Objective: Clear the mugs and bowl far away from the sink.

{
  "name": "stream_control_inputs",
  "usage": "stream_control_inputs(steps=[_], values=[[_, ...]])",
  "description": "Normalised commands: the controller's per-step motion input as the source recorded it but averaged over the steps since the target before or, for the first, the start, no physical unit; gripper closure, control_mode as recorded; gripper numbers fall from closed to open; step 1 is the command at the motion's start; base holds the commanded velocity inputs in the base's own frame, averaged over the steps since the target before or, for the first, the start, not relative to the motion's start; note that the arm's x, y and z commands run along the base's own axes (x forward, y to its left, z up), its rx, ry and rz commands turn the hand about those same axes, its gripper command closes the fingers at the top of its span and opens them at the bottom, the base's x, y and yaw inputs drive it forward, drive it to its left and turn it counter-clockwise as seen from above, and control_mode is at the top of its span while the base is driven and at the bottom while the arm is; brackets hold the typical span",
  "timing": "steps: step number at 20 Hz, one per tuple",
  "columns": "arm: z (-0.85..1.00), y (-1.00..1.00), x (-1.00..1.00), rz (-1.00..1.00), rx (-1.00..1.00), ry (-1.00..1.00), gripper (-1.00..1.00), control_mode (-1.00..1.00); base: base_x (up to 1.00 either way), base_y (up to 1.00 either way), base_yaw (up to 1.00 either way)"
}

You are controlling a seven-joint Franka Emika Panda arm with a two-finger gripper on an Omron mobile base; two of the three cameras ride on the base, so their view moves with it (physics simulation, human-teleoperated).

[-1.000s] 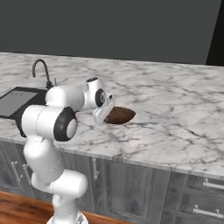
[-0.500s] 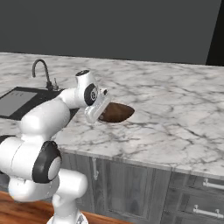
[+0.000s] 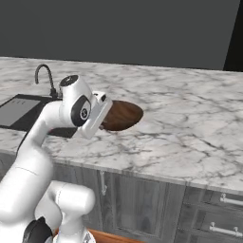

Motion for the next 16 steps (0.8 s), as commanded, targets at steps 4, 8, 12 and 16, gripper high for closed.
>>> stream_control_inputs(steps=[4,8,12,16], values=[[0.6,0.02,-0.9,0.01,0.0,-0.12,1.0,-1.0,0.0,0.0,0.0],[0.01,0.04,-0.65,0.07,0.0,-0.03,1.0,-1.0,0.0,0.0,0.0],[0.0,0.07,-0.23,0.03,0.0,0.0,1.0,1.0,-0.39,0.0,0.03],[0.0,0.0,0.0,0.0,0.0,0.0,1.0,1.0,-0.79,0.05,-0.19]])
